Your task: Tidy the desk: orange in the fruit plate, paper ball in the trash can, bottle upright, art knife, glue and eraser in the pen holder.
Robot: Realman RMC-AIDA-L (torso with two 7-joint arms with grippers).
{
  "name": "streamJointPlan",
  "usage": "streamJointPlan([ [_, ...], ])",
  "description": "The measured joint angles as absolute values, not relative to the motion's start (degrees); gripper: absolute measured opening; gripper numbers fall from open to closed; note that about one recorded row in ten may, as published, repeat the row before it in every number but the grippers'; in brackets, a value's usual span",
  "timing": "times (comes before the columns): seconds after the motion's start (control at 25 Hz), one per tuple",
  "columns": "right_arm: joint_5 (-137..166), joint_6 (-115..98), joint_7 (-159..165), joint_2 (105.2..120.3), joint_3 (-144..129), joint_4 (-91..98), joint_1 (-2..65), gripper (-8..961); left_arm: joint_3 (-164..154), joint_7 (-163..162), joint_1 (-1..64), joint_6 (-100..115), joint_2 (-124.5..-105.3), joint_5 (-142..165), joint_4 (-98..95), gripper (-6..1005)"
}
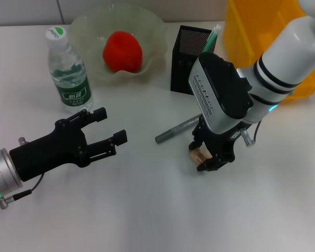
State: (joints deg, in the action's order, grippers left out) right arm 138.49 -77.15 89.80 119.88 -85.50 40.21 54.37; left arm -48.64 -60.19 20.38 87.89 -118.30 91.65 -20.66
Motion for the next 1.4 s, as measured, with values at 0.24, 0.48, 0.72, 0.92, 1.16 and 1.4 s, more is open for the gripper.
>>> streamJointPlan([
  [0.24, 138.49, -78.81, 91.79, 119.66, -85.1, 44.96, 52.82, 466, -48.58, -60.2, 20.43, 87.89, -118.3, 91.66, -20.66, 859],
  [0.48, 139.02, -83.65, 98.01, 119.2, -80.54, 57.76, 49.95, 465, -48.33, -60.98, 20.46, 88.1, -118.22, 91.68, -21.13, 859],
  [0.72, 139.22, -81.53, 104.17, 119.18, -73.03, 69.07, 47.47, 464, -48.33, -61.0, 20.46, 88.13, -118.2, 91.67, -21.18, 859],
  [0.92, 140.69, -71.01, 108.78, 119.18, -72.59, 67.75, 46.77, 463, -48.33, -61.0, 20.48, 88.11, -118.21, 91.67, -21.18, 859],
  [1.16, 142.74, -61.98, 110.35, 119.27, -72.96, 59.91, 48.79, 472, -48.34, -61.0, 20.51, 88.16, -118.21, 91.67, -21.18, 859],
  [1.4, 142.61, -59.95, 110.82, 119.27, -72.96, 58.53, 49.12, 481, -48.33, -61.0, 20.5, 88.19, -118.14, 91.66, -21.18, 859],
])
